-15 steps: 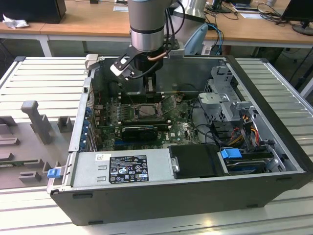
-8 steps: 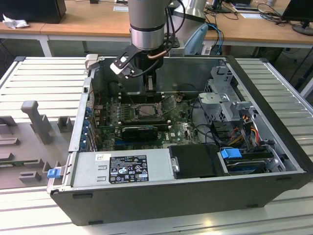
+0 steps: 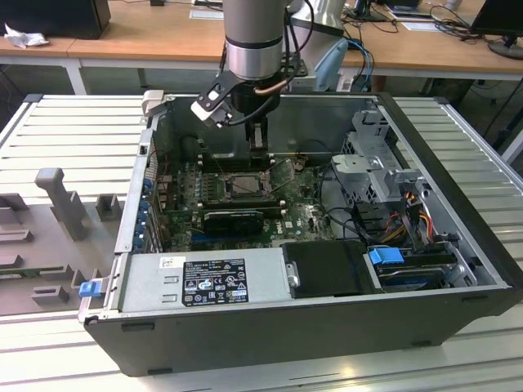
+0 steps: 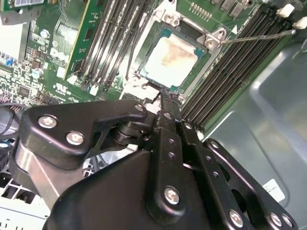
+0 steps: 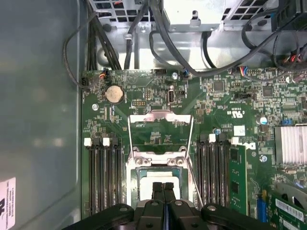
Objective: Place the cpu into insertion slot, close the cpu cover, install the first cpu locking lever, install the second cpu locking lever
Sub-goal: 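Close the cpu cover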
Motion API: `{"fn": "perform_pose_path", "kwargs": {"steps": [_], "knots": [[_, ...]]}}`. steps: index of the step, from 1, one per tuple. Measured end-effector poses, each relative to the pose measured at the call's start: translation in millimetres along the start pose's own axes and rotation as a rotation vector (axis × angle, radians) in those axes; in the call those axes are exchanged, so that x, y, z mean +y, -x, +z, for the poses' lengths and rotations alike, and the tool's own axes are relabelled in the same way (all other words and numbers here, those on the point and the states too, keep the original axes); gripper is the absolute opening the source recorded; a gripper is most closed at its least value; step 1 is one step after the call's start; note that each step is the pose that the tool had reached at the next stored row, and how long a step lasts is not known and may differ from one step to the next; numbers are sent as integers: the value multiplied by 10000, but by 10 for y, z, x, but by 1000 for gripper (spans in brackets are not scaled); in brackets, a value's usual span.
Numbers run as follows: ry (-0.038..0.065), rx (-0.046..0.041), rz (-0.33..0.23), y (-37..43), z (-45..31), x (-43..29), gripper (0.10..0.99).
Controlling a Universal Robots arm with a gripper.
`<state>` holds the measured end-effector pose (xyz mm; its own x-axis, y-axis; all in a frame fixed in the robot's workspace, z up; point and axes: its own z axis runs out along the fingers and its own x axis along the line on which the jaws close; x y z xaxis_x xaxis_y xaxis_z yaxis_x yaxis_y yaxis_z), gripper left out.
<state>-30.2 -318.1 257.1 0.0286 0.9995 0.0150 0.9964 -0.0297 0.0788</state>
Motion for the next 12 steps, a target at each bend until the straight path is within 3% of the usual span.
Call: {"fn": "perform_pose_path", "kwargs": {"steps": [8,12], "knots": [[-6,0,0,-1,0,11,106],[-5,0,1,-2,-72,16,106]]}}
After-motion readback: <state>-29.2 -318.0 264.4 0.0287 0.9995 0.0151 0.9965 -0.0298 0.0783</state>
